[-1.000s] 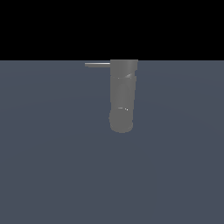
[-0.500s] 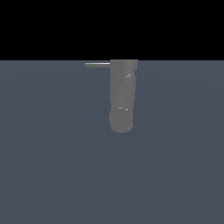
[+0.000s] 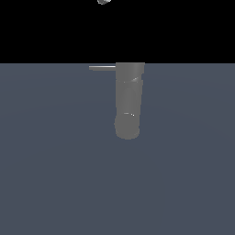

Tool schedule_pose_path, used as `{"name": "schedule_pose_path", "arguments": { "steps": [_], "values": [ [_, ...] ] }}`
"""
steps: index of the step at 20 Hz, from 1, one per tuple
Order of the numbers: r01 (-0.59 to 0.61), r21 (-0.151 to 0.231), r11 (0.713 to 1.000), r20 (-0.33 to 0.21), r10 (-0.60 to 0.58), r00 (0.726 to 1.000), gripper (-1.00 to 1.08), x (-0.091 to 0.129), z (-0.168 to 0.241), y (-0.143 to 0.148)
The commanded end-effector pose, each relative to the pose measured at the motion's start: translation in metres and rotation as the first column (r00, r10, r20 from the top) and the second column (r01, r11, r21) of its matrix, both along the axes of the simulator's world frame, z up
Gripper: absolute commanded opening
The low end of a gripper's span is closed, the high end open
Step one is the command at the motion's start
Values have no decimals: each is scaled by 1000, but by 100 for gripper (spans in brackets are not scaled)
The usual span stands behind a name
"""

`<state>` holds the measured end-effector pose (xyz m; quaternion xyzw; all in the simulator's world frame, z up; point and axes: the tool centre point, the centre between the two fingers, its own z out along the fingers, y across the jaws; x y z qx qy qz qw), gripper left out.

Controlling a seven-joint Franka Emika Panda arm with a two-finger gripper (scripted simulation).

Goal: Turn on the faucet by rotating a designated handle.

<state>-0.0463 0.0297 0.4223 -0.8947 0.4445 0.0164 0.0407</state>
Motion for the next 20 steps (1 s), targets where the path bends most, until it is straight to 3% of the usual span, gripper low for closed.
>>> {"name": "schedule_pose_path", "arguments": {
  "steps": [1,10,20],
  "values": [
    [65,-2,998,-7,-65,998,-100,14,-10,3],
    [286,-22,958,-26,-287,958,-100,59,-49,15],
    [511,-56,858,-28,-513,858,-100,104,-100,29]
  ]
}}
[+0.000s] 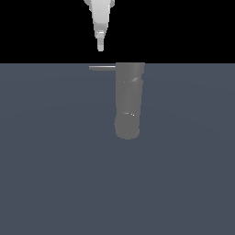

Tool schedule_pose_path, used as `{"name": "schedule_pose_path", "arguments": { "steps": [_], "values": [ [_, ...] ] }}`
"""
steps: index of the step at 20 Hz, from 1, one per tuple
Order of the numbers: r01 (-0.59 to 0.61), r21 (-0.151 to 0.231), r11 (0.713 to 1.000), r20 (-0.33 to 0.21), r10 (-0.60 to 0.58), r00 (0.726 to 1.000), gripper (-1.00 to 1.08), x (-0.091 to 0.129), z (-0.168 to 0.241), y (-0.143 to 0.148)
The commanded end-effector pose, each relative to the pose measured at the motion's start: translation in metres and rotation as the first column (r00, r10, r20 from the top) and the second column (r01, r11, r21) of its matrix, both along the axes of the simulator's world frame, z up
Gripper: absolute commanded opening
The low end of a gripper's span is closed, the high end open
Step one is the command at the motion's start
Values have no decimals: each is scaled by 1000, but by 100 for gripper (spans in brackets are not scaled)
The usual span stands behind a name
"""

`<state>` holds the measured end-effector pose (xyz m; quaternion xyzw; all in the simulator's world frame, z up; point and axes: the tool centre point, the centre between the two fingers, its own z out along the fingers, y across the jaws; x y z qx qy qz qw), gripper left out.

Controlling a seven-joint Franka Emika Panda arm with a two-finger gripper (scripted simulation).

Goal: Turn on the faucet by rotating a designated handle.

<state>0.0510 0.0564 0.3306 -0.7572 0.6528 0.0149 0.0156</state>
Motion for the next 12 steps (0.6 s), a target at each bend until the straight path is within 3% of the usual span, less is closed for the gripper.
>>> {"name": "schedule_pose_path", "arguments": {
  "steps": [1,12],
  "values": [
    [61,-9,998,-2,-61,998,-100,10,-13,4],
    [226,-38,973,0,-226,974,-100,37,-53,14]
  ]
}}
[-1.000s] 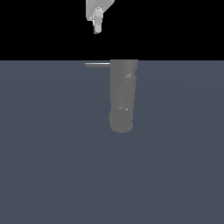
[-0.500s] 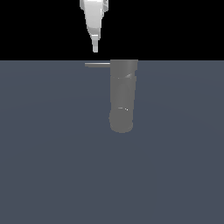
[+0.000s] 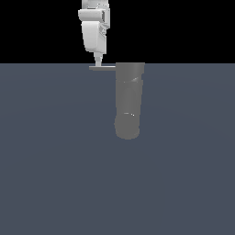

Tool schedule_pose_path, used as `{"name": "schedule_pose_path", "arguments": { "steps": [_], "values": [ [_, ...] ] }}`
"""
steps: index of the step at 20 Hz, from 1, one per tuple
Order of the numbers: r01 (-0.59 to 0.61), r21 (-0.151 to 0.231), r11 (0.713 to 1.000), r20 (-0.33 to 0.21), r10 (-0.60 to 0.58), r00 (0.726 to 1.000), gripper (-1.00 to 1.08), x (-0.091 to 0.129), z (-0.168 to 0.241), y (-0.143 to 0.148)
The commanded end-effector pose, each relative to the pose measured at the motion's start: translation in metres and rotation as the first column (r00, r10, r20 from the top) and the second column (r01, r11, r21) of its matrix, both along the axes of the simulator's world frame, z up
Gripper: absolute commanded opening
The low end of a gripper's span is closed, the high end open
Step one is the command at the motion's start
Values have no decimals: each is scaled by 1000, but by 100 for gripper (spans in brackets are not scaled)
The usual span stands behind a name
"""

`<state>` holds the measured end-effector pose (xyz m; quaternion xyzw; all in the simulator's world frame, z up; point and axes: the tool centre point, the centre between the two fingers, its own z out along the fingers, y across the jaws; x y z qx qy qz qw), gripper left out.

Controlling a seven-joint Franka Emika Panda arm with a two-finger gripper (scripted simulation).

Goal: Turn on the faucet by rotating a designated handle.

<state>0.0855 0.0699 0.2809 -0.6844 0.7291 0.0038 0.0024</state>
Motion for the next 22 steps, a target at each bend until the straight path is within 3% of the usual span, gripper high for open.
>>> {"name": "schedule_pose_path", "arguments": {
  "steps": [1,11,22],
  "values": [
    [25,-5,1000,1,-25,1000,-100,4,-6,1],
    [46,-9,999,1,-46,999,-100,7,-11,3],
    [46,-9,999,1,-46,999,-100,-22,-11,5]
  ]
}}
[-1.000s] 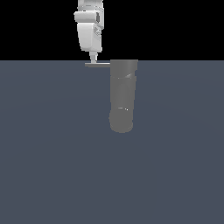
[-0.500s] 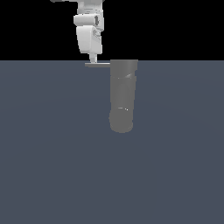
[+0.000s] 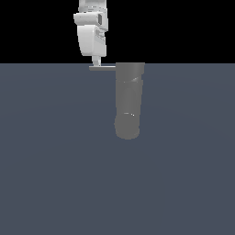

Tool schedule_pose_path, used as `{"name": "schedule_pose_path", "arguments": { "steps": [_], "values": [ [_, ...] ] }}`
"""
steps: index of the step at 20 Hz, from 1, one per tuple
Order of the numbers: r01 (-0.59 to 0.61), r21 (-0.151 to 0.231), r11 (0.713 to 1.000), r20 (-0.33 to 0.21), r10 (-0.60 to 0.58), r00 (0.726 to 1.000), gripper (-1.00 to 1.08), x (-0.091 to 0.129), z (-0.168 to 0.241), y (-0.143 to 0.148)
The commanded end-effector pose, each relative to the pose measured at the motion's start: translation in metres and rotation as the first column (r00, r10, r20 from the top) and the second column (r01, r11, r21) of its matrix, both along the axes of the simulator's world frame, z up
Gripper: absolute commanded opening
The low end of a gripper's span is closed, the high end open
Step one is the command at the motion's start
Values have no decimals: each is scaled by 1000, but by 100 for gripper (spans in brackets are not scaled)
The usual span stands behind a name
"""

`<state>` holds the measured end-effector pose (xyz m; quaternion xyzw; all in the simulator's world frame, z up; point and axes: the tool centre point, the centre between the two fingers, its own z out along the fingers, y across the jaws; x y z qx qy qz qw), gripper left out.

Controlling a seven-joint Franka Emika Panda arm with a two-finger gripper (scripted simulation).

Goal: Turn on the faucet by rotating a designated handle.

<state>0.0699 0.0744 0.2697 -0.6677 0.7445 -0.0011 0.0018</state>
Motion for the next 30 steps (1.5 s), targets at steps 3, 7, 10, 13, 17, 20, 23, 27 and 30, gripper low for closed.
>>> {"name": "schedule_pose_path", "arguments": {
  "steps": [3,7,10,13,17,20,23,27,30],
  "values": [
    [0,-1,1000,-5,0,1000,-100,-14,0,1],
    [0,-1,1000,-5,0,1000,-100,-26,0,1],
    [0,-1,1000,-5,0,1000,-100,-34,0,2],
    [1,-1,1000,-4,-1,1000,-100,-43,0,2],
    [1,-1,1000,-4,-1,1000,-100,-54,0,3],
    [1,-1,1000,-4,-1,1000,-100,-63,0,3],
    [1,-1,1000,-4,-1,1000,-100,-72,0,4],
    [-2,-1,1000,2,2,1000,-100,-72,0,1],
    [-1,-1,1000,2,1,1000,-100,-81,0,-6]
  ]
}}
